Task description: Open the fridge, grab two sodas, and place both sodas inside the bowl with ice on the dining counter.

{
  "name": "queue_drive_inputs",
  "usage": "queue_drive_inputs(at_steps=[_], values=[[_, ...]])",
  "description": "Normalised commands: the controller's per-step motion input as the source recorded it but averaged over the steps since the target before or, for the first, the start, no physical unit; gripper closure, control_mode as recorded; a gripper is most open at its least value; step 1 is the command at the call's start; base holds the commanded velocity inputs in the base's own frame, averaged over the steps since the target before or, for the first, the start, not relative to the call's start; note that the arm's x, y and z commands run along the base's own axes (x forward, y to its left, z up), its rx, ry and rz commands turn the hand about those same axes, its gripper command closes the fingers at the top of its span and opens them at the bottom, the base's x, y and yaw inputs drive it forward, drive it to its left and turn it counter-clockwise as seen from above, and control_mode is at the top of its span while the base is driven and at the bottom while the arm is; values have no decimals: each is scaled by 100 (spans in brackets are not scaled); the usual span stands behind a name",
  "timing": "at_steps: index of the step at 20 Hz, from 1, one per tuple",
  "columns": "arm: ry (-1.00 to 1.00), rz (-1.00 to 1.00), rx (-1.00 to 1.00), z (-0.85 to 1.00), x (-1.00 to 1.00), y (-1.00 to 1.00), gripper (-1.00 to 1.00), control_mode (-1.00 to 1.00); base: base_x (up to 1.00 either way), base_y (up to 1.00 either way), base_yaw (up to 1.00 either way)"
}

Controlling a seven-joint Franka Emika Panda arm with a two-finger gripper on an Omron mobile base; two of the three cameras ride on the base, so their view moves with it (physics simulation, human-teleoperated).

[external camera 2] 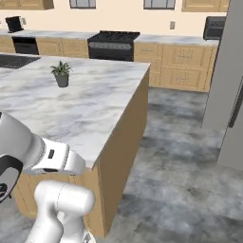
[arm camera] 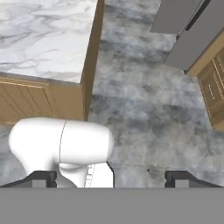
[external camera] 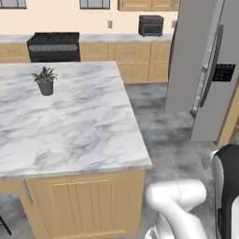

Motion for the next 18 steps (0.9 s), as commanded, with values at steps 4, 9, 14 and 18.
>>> queue_drive_inputs(at_steps=[4, 9, 14, 18], values=[[0, 0, 0, 0, 0, 0, -100, 100, 42, -97, 20], [0, 0, 0, 0, 0, 0, -100, 100, 28, -100, 15], [0, 0, 0, 0, 0, 0, -100, 100, 79, -85, 11], [0, 0, 0, 0, 0, 0, -100, 100, 99, -54, 2]])
